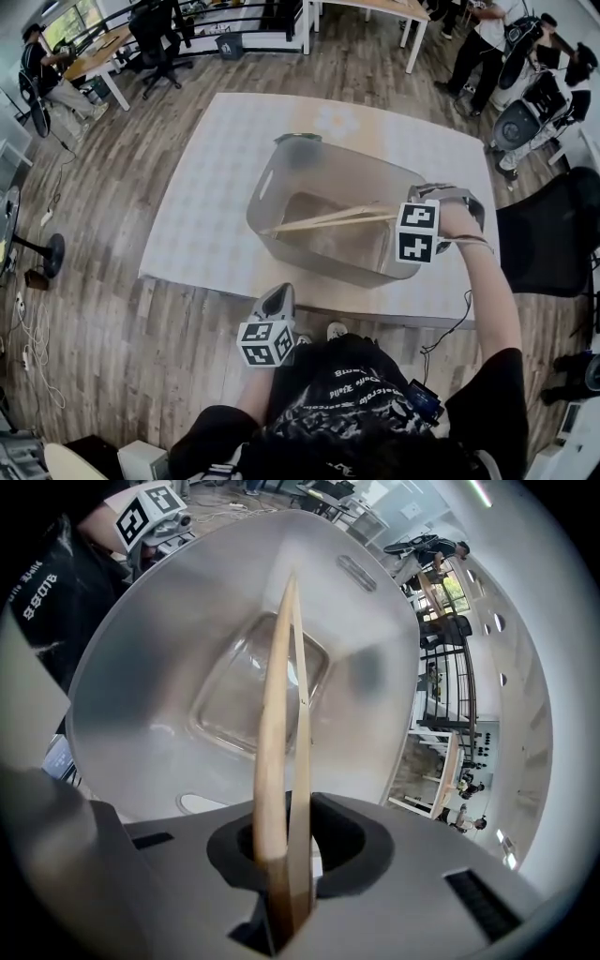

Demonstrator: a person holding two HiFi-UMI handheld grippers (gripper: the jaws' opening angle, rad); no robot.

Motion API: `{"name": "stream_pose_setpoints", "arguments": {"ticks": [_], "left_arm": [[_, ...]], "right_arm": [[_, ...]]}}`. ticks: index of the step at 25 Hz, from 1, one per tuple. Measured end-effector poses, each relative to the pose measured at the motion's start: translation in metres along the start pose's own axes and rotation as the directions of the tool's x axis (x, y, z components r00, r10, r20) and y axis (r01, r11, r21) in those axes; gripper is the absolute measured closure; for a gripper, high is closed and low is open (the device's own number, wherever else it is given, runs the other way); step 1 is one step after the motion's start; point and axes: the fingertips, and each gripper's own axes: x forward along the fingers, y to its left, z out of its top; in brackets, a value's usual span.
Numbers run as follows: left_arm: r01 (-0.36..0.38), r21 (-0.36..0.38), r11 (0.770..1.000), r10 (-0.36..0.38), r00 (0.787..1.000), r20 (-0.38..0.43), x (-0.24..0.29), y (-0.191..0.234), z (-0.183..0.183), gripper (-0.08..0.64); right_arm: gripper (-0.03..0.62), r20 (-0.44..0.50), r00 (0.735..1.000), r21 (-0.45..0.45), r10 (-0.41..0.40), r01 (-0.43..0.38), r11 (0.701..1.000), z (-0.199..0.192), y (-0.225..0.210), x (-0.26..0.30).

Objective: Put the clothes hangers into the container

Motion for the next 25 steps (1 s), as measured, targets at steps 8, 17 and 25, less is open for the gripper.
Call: {"name": "stream_pose_setpoints", "arguments": {"ticks": [8, 17, 25], "left_arm": [[-0.003, 0.000, 1.000, 0.003, 1.000, -0.005, -0.001, 0.005, -0.002, 0.540], [-0.024, 0.001, 1.000, 0.024, 1.000, 0.013, -0.010, 0.003, 0.005, 0.540], [-0.034, -0.006, 0.999, 0.034, 0.999, 0.005, -0.008, -0.003, 0.001, 0.540]], "right_arm": [[0.526, -0.027, 0.999, -0.067, 0.030, -0.032, 0.997, 0.014, 0.007, 0.012], [0.526, -0.019, 0.998, -0.108, 0.056, -0.058, 0.992, 0.028, 0.014, 0.014], [0.526, -0.016, 0.997, -0.100, 0.072, -0.073, 0.992, 0.028, 0.014, 0.016]]}}
